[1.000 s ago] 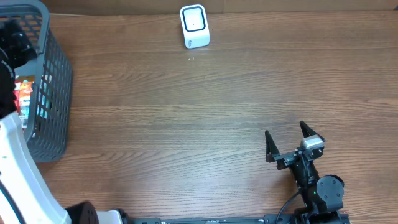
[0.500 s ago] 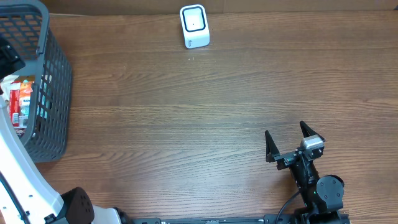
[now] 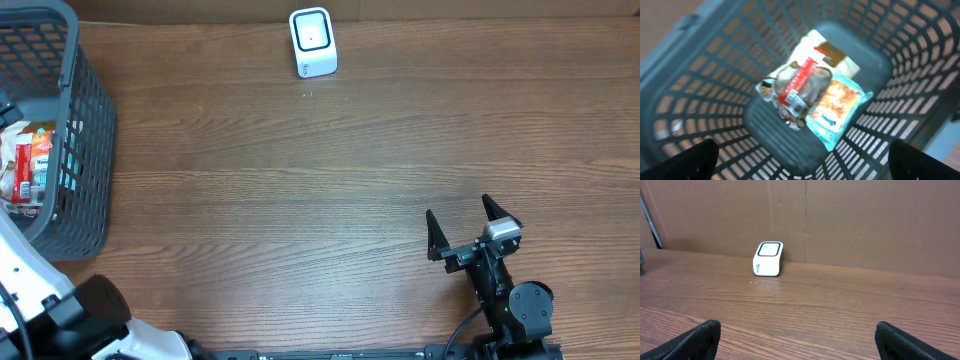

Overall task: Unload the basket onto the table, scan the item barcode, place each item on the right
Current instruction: 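Move the left gripper up and over into the grey basket, then grasp the orange-and-teal snack packet in the basket with the left gripper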

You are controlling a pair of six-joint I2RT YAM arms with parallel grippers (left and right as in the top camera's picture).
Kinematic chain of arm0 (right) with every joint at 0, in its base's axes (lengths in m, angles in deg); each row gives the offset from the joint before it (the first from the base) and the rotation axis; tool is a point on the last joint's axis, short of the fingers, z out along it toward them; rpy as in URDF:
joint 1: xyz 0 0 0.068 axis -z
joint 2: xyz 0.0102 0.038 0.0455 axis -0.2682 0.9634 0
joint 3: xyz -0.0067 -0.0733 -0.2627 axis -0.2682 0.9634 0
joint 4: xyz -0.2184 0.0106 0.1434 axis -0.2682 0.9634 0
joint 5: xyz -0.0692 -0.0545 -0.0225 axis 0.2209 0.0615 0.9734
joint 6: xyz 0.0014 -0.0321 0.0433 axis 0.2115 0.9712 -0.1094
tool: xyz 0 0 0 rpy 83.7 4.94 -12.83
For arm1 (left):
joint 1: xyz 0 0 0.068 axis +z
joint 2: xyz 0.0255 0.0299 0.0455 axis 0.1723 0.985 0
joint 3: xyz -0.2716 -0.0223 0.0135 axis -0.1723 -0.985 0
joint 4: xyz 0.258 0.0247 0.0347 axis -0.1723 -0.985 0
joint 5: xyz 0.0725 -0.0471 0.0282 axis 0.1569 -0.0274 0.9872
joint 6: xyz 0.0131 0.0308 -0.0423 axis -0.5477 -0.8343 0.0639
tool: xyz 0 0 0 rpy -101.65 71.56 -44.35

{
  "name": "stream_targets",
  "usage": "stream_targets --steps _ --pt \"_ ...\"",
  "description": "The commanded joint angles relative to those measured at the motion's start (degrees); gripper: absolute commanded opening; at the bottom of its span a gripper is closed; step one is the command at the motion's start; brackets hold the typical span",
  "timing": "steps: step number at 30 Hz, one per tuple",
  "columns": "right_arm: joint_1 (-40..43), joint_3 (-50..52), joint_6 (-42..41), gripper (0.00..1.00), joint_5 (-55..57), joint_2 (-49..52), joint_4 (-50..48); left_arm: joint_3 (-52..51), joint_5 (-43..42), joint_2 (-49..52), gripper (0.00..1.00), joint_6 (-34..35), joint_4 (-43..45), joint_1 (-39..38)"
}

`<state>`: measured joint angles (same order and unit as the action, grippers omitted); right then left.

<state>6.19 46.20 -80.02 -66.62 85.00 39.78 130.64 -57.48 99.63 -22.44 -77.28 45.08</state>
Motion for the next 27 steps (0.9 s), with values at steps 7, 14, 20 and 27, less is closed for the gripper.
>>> stream_targets --steps 7,14,20,27 --pt "0.2 0.6 0.2 1.00 0.5 -0.5 -0.2 0.9 -10.5 9.8 1.00 -10.3 -3.1 1.9" --pt "0.2 0.6 0.2 1.00 0.5 -0.5 -0.2 0.9 -13.4 15.9 1.00 -13.8 -4.4 1.9" --pt "0.2 0.6 0.2 1.00 0.5 -0.5 -0.2 0.9 -13.1 18.9 1.00 -13.9 -4.5 1.9" --pt "0.2 0.6 0.2 1.00 0.5 -0.5 -0.2 0.6 -12.9 21.7 1.00 -14.4 -4.3 1.9"
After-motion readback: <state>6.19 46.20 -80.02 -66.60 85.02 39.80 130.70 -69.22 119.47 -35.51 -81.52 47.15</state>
